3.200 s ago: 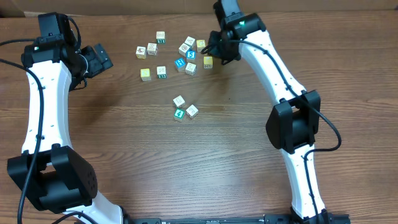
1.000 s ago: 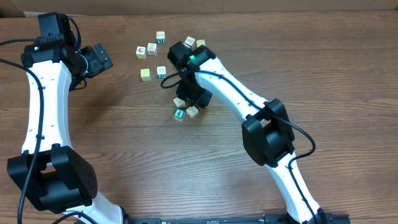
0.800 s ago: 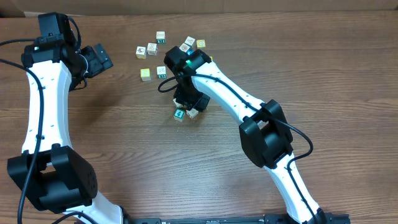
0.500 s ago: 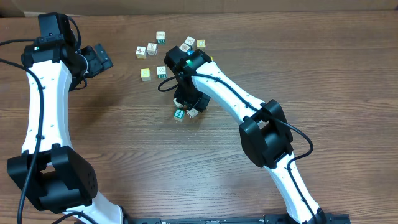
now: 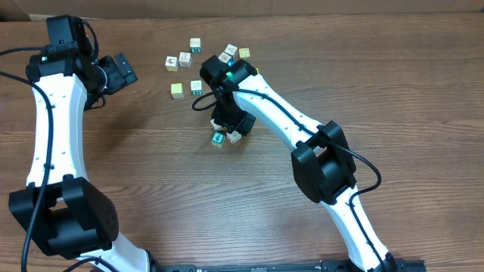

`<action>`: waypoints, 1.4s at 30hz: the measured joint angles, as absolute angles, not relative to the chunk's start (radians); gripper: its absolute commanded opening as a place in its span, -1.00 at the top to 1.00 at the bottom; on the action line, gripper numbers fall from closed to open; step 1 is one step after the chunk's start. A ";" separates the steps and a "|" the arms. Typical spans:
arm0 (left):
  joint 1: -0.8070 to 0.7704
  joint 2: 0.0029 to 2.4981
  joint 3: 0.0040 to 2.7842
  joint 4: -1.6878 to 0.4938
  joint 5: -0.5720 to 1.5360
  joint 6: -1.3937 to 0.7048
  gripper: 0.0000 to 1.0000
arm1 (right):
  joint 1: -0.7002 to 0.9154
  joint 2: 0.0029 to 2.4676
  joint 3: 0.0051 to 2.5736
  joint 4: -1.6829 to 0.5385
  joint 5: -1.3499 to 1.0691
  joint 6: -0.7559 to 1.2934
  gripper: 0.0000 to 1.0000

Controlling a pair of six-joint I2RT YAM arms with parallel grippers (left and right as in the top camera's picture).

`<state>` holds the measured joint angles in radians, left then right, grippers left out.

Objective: Form a circle

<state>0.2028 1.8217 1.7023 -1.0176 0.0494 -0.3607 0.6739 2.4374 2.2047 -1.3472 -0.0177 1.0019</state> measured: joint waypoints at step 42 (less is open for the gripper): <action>0.203 1.822 1.702 -1.018 0.049 -0.361 -0.99 | 0.663 2.434 2.157 -1.369 0.025 1.061 0.13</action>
<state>0.2028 1.8217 1.7023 -1.0176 0.0494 -0.3607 0.6632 2.4344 2.1567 -1.3693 0.0250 1.0615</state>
